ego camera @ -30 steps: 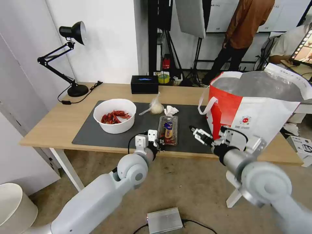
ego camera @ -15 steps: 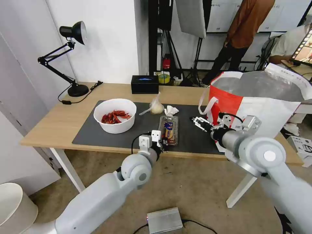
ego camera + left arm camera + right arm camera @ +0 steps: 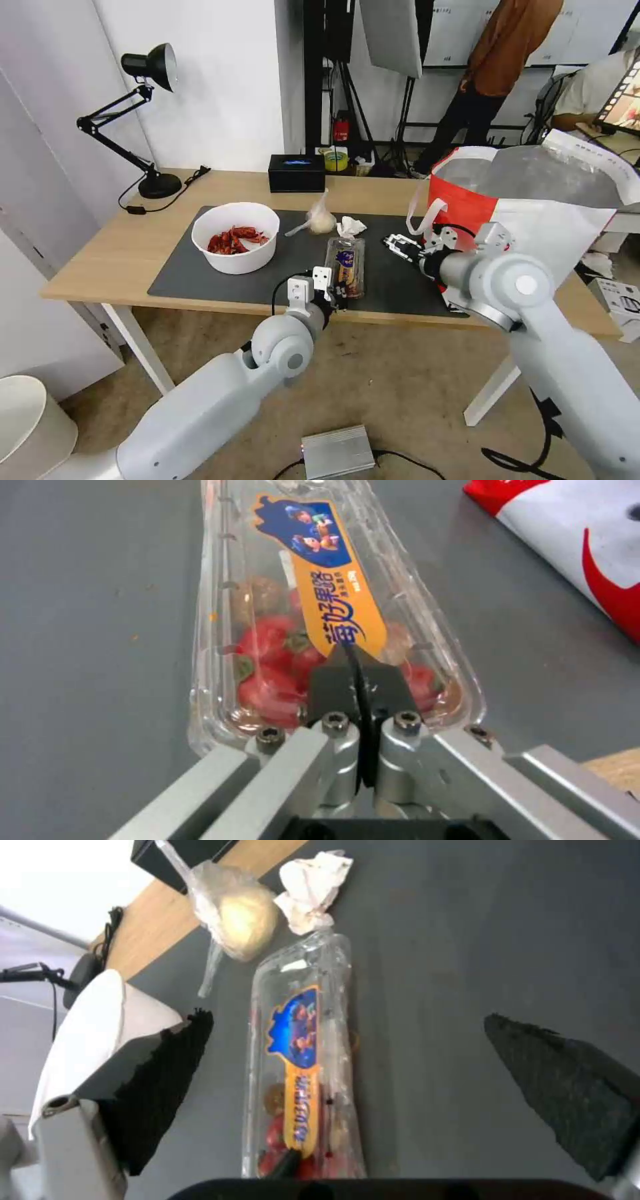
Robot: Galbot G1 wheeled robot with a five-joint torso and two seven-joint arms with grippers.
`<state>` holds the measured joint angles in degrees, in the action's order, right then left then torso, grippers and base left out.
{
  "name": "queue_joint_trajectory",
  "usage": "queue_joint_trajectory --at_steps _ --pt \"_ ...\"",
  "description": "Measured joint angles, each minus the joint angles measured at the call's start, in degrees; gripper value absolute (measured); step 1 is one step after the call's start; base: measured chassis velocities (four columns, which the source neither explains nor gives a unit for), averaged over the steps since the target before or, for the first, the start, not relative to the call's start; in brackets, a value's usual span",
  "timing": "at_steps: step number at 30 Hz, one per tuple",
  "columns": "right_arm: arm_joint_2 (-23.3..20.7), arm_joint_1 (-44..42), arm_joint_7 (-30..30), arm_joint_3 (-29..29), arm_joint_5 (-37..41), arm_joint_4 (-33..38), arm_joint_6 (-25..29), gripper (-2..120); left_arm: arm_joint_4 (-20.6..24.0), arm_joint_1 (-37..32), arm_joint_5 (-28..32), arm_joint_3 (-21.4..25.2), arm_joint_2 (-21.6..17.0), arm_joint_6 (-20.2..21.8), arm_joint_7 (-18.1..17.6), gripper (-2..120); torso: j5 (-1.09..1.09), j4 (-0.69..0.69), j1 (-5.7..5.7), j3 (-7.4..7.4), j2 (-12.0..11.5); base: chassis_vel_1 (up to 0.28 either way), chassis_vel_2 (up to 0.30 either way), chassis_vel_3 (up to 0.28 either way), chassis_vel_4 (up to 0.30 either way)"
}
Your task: Pick up the trash from the table and place it into the takeout bag.
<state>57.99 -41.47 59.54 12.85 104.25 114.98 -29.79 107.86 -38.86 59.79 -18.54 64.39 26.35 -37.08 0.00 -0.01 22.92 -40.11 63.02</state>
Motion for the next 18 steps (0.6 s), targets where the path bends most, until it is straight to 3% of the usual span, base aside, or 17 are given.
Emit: queue_joint_trajectory --at_steps 18 --pt "7.39 10.4 11.26 -6.2 0.34 -9.07 -3.87 100 0.77 -0.48 0.52 0.52 -0.58 0.05 -0.38 0 -0.01 0.01 0.0 0.0 0.0 0.0 0.0 0.0 0.0"
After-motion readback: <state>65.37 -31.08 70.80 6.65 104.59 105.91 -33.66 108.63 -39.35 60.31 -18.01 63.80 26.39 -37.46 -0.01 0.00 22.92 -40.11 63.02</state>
